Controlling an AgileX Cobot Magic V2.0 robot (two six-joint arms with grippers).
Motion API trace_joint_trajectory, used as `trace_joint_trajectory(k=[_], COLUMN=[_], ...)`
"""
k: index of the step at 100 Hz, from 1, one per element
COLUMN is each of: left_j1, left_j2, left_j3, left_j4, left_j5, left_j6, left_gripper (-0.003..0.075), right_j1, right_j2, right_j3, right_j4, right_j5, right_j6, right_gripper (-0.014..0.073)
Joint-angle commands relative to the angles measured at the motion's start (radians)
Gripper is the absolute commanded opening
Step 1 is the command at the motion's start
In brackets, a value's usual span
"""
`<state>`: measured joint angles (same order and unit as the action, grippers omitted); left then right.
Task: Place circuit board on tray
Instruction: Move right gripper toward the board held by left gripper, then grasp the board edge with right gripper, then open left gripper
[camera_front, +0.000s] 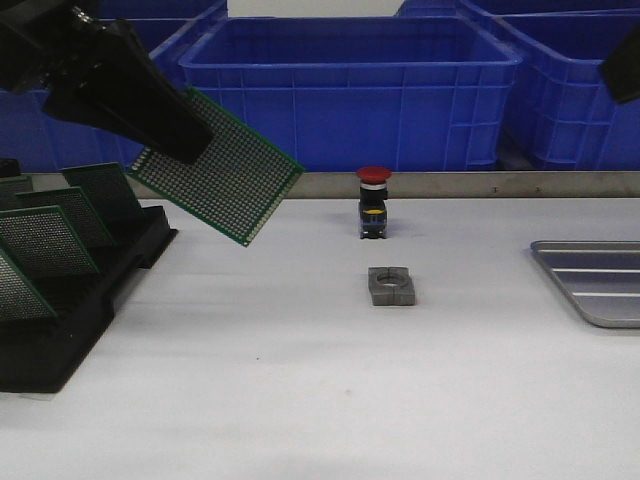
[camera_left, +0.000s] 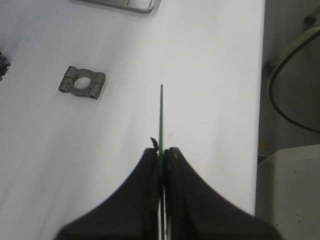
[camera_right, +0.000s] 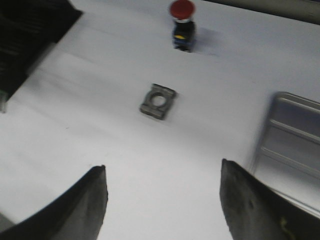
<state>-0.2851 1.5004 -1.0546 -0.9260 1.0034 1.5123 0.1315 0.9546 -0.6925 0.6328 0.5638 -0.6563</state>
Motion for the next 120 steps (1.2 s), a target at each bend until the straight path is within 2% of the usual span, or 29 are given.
trace_joint_trajectory(k=[1,11,30,44,56,65,120], left_j1=[-0.006,-0.006,-0.006,-0.006,-0.006,-0.006,-0.006], left_j2=[-0.03,-0.03,-0.03,-0.03,-0.03,-0.03,-0.03], left_j3=[-0.028,-0.028,-0.028,-0.028,-0.028,-0.028,-0.028], left_j4=[-0.064,-0.064,-0.064,-0.064,-0.064,-0.064,-0.064], left_j5=[0.005,0.005,0.005,0.005,0.005,0.005,0.005], left_j6=[-0.009,-0.009,-0.009,-0.009,-0.009,-0.009,-0.009], left_gripper=[-0.002,-0.002,-0.002,-0.002,-0.002,-0.002,-0.002], right_j1=[0.03,0.066,0.112,0.164,0.219,0.249,0.324], right_j2=[0.041,0.108,0.237,0.334,0.412,0.465,0.654], right_j3=[-0.053,-0.077,-0.113,-0.139,-0.161,-0.186,-0.304], right_j4=[0.157,0.298,0.613,0.733,0.824,0.848,0.863], right_j5=[-0.005,0.036,0.071,0.113,0.112,0.112,0.22], right_j6=[-0.202,-0.426,-0.758,-1.036,-1.19,-1.232,-1.231], right_gripper=[0.0505,0.0505,0.0505,0.0505,0.0505,0.0505,0.0495])
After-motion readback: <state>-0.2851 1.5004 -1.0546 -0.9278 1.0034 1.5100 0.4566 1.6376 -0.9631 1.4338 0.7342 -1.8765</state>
